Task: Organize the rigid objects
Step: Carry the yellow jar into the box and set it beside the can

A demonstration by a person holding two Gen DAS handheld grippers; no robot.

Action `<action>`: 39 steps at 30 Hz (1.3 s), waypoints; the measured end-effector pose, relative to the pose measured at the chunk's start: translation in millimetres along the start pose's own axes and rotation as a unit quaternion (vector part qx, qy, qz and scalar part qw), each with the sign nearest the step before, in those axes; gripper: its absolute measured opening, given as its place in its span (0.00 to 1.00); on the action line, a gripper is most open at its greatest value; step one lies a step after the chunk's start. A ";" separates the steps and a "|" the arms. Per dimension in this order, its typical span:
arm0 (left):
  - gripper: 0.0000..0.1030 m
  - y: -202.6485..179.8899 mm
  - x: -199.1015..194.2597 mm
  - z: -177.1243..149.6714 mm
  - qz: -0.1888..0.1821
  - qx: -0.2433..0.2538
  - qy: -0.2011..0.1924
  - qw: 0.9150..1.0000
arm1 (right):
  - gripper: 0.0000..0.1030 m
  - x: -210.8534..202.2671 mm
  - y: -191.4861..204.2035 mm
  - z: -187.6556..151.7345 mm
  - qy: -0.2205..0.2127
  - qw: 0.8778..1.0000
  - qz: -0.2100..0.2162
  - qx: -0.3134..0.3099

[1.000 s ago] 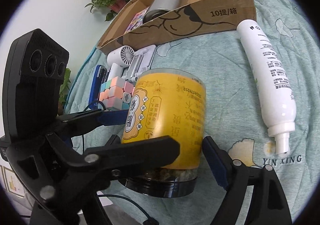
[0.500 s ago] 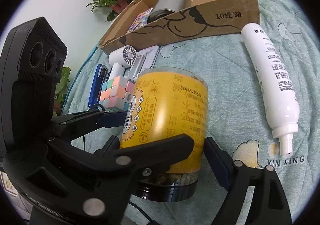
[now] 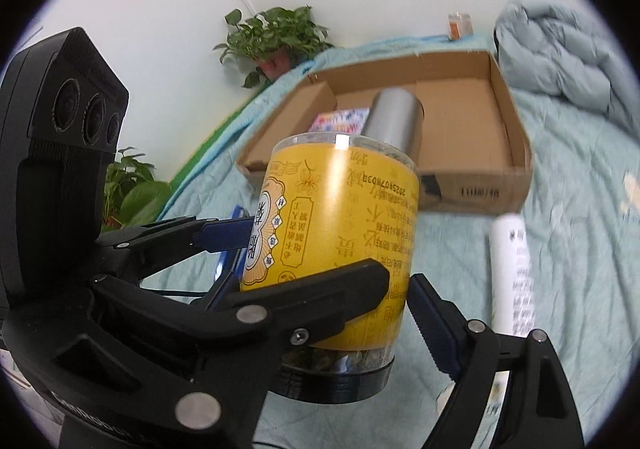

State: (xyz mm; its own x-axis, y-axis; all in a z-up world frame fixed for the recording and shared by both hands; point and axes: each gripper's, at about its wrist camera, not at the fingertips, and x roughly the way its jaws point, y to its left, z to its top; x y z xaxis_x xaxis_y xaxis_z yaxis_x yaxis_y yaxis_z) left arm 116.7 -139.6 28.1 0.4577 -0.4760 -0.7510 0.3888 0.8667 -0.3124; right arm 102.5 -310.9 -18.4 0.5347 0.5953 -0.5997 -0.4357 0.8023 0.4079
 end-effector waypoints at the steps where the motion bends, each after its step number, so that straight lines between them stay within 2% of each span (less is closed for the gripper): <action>1: 0.82 -0.3 -4.8 10.0 -0.001 0.002 -0.009 1.000 | 0.83 -3.2 1.8 6.5 -0.008 1.000 -0.002 -0.005; 10: 0.81 -7.6 -40.6 79.8 -0.011 0.038 -0.067 0.997 | 0.83 -25.9 11.5 61.0 -0.065 0.997 -0.024 -0.030; 19: 0.81 -10.3 -42.8 127.3 -0.014 0.052 -0.084 0.995 | 0.83 -25.6 5.6 92.3 -0.084 0.995 -0.031 -0.045; 28: 0.81 0.2 -1.8 165.0 -0.015 0.052 -0.065 0.996 | 0.83 -2.7 -19.5 118.9 -0.074 0.996 -0.036 -0.042; 39: 0.81 30.3 75.3 175.9 -0.015 0.031 -0.022 0.999 | 0.83 44.8 -56.2 128.8 -0.033 0.999 -0.031 -0.019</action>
State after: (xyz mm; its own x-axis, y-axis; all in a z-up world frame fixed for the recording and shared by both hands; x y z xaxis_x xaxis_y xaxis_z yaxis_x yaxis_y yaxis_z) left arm 303.6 -175.4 64.5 0.4795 -0.5085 -0.7152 0.4506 0.8420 -0.2967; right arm 244.2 -323.8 20.5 0.6071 0.5469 -0.5765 -0.4262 0.8364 0.3445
